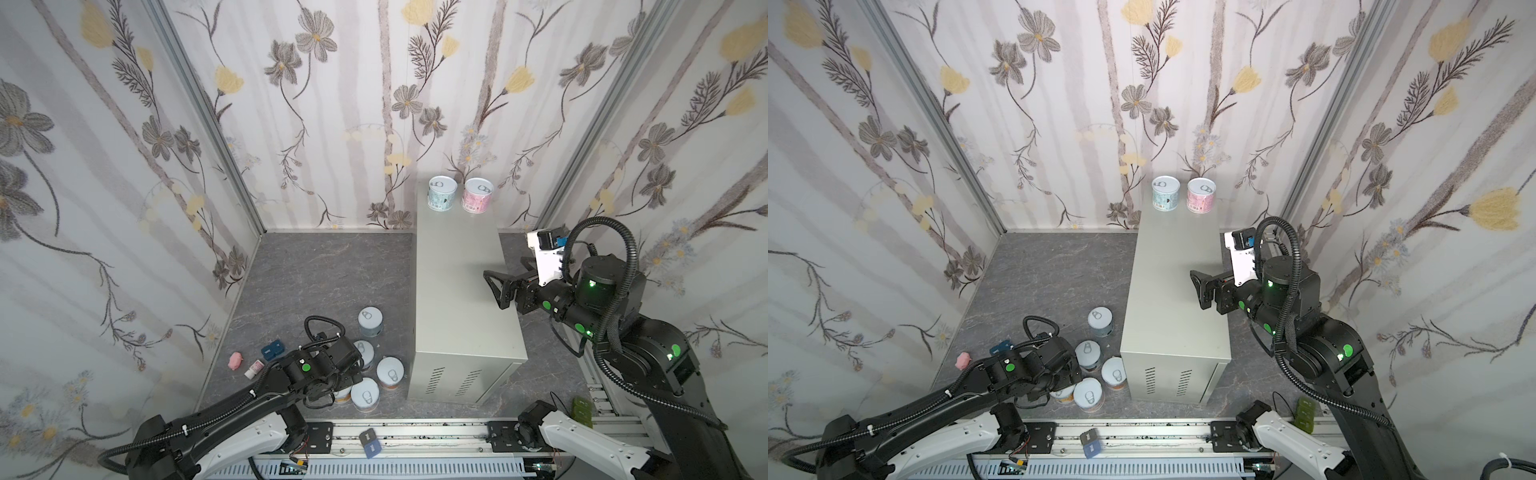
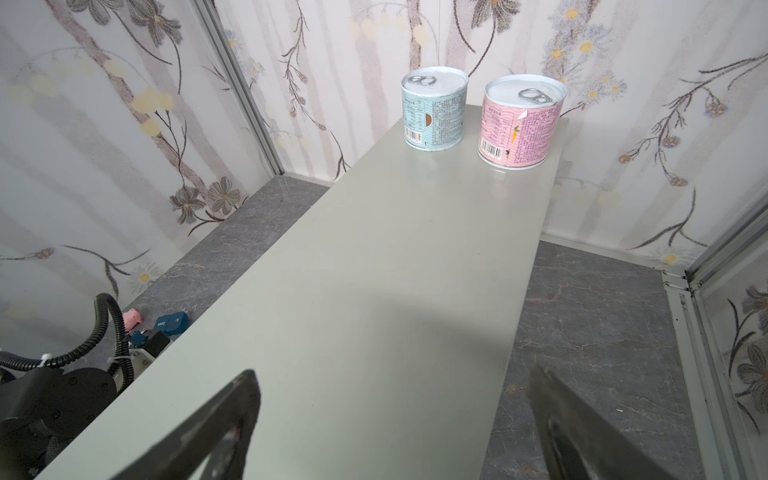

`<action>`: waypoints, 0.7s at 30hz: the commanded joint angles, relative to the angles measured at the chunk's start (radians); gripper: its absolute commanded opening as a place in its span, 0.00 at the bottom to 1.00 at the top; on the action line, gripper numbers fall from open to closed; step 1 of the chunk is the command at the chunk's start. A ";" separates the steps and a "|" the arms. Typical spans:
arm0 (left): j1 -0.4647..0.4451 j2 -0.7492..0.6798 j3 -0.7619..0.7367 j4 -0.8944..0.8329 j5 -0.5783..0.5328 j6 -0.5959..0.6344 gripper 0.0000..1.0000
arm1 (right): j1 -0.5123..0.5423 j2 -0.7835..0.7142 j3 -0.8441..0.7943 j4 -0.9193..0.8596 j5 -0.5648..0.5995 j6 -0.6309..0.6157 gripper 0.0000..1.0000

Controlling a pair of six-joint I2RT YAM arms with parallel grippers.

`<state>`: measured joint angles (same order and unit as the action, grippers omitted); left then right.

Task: Place and organize the canned foods onto the counter
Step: 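Reach down to the floor cans and grasp the yellow can with left gripper, then lift the yellow can and carry it toward the cabinet with left gripper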

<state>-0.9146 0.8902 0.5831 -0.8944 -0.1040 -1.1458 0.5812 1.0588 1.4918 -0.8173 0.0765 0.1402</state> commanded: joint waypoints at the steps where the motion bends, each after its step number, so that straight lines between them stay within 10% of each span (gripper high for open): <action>1: 0.000 0.012 -0.015 0.012 -0.017 -0.040 1.00 | -0.002 -0.012 -0.018 0.049 -0.009 -0.011 1.00; 21: 0.059 -0.027 -0.064 -0.044 -0.028 -0.005 0.76 | -0.009 -0.079 -0.083 0.069 -0.003 -0.010 1.00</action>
<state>-0.8623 0.8650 0.5175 -0.9134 -0.1085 -1.1648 0.5716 0.9813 1.4132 -0.7921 0.0772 0.1371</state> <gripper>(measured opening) 0.767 0.996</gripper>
